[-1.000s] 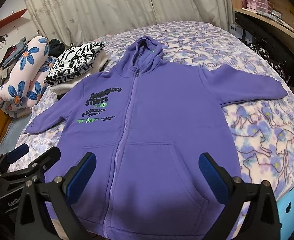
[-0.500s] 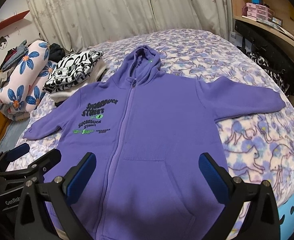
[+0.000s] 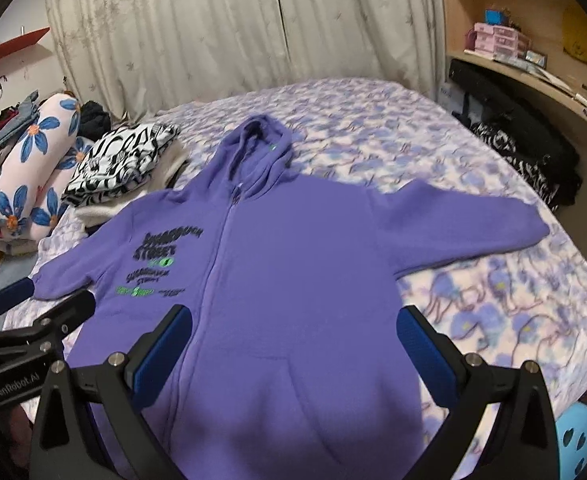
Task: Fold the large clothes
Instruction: 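Move the right tool to the hoodie sleeve cuff and grasp it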
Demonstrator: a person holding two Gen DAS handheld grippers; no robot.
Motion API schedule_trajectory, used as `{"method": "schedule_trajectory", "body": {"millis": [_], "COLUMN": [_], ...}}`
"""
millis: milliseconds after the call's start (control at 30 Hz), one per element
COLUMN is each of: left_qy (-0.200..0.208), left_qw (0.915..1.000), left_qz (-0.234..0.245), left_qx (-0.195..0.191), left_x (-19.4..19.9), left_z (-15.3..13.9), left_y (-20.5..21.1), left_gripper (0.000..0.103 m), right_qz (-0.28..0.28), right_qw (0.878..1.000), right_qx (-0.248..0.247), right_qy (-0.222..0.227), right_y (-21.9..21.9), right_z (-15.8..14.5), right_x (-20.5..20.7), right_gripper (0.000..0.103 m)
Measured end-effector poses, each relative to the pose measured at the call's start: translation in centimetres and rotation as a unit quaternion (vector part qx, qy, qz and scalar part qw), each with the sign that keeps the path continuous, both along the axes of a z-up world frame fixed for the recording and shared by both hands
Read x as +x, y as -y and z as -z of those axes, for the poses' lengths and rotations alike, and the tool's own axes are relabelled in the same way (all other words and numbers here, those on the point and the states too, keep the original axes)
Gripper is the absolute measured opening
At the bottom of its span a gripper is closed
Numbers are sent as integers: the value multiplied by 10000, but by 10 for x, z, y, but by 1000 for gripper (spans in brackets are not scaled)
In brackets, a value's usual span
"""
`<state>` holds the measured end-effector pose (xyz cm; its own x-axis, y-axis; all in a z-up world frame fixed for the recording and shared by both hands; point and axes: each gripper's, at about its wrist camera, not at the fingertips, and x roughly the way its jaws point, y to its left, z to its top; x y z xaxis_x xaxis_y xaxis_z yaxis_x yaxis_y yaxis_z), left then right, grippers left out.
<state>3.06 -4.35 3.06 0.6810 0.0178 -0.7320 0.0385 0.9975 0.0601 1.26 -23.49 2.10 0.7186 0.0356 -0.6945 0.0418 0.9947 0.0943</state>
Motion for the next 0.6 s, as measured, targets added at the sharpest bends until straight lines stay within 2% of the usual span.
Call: {"method": "schedule_trajectory", "body": {"millis": [300,467,600], "left_qy": [353,306,170], "left_qw": [9990,9988,9990], "left_qz": [284,352,352], "left_qx": [42,-164,-217], "left_x": [22,45,68], "left_z": [-12,-11,-3], "left_y": [34,53,68], "left_gripper": [102,102,102], "right_qz": [113,310,626], "right_qw": [9985,9967,9955], "right_qx": [324,571,480], "right_qy": [423,488,518], "right_y": [35,64,87], "right_z": [-18,-20,-16], "right_x": [8,21,32], "right_gripper": [102,102,102]}}
